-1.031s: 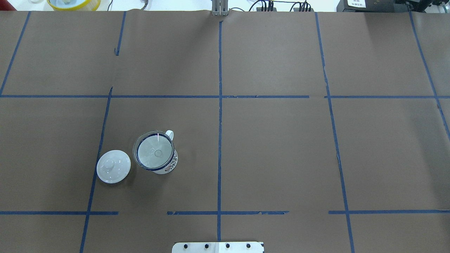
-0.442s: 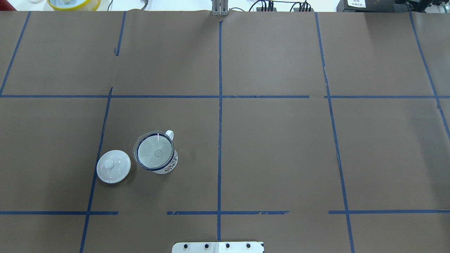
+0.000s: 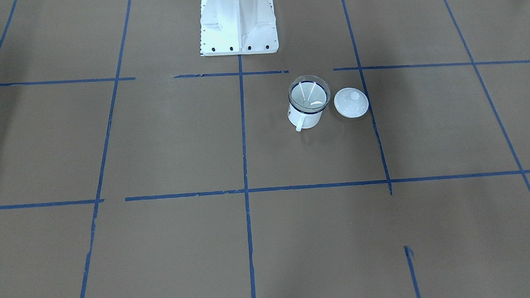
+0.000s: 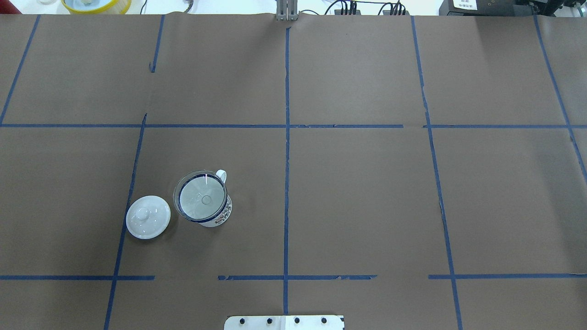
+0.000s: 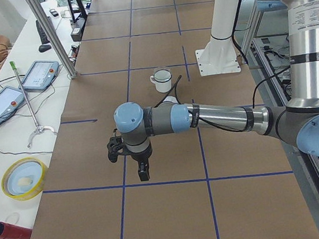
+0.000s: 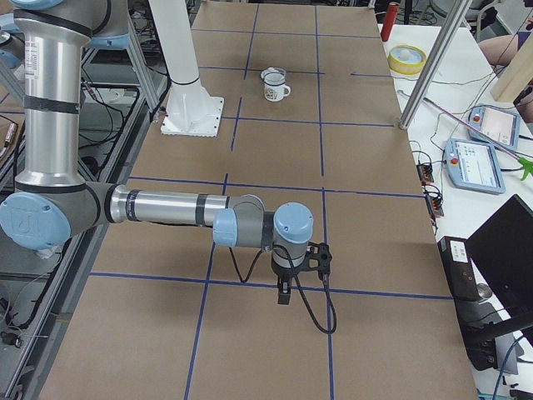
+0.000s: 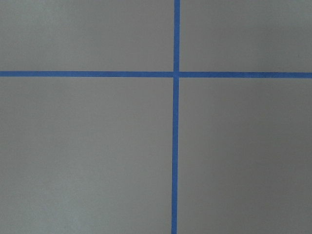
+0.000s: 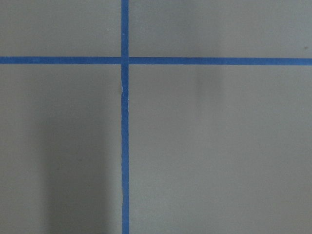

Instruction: Place funnel on cup

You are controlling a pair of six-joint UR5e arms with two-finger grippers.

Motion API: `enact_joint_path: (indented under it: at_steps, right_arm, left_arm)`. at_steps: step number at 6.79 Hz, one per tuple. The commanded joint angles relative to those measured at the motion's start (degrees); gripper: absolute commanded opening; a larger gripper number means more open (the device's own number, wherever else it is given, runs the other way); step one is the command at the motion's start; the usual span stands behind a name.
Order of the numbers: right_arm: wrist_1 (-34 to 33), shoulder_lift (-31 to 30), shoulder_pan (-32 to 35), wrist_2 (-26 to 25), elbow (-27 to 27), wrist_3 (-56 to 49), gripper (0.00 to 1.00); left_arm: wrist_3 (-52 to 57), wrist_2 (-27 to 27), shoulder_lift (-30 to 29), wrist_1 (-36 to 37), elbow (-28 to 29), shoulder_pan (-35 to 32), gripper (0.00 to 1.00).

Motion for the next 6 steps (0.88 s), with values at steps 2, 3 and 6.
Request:
enact_joint_path:
  at_steps: [2,3,6]
  right_arm:
    - [0.0,0.0,0.0,0.0,0.0,0.0,1.0]
    - [0.0,0.0,0.0,0.0,0.0,0.0,1.0]
    - [0.0,0.0,0.0,0.0,0.0,0.0,1.0]
  left_arm:
    - [-0.8,-3.4,1.8,-2.9,-1.4,-0.1,1.0]
    - [-0.8,-3.9,1.8,-2.9,-1.7,0.0,1.0]
    - [-0.7,-6.9,1.6,-2.7,-1.6,-0.2,1.0]
